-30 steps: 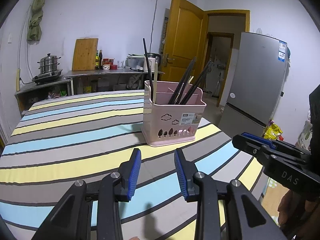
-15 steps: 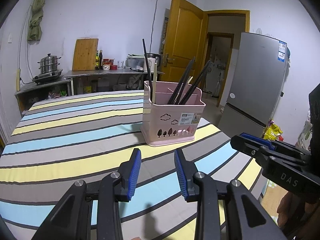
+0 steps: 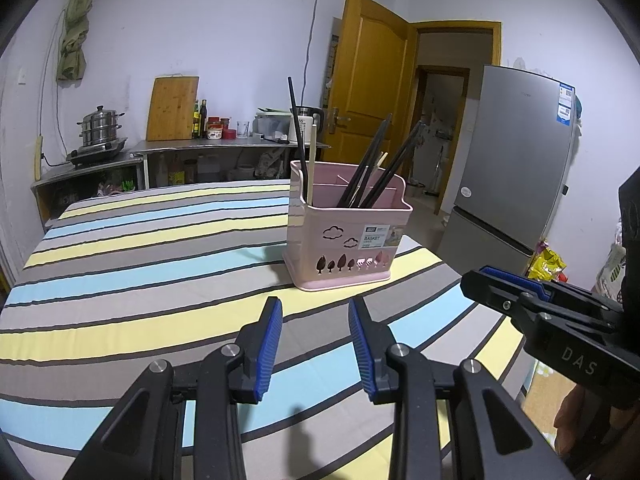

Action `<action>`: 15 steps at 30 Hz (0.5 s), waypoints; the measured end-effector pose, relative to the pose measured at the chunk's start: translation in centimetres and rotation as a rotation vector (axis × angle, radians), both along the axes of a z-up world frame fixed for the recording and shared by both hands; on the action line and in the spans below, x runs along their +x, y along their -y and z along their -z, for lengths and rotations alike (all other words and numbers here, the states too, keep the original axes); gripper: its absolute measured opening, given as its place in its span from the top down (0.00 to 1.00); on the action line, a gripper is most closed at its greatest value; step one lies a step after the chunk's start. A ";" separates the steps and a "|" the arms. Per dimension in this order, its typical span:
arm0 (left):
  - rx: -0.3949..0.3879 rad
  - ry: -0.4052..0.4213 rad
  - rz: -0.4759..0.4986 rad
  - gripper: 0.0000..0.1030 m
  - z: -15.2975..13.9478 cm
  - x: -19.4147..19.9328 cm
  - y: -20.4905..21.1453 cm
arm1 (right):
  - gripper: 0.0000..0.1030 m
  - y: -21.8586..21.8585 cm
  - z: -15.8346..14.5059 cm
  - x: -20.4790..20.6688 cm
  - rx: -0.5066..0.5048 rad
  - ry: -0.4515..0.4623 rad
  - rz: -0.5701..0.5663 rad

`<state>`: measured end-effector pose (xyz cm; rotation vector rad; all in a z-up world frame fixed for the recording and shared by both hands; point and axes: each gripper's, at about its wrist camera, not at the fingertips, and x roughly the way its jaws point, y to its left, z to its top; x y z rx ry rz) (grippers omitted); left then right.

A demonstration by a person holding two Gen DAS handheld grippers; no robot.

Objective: Organize utensils

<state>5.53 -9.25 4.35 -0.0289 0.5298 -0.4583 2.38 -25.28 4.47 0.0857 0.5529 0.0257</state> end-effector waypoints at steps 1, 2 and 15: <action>0.000 0.000 -0.001 0.67 0.0 0.0 0.0 | 0.77 0.0 0.0 0.0 0.000 0.000 0.000; 0.000 0.000 0.000 0.67 0.0 0.0 0.0 | 0.77 0.0 0.0 0.0 0.000 0.000 0.000; 0.000 0.001 -0.002 0.67 0.0 -0.4 0.5 | 0.77 -0.1 -0.1 0.0 -0.003 -0.002 -0.002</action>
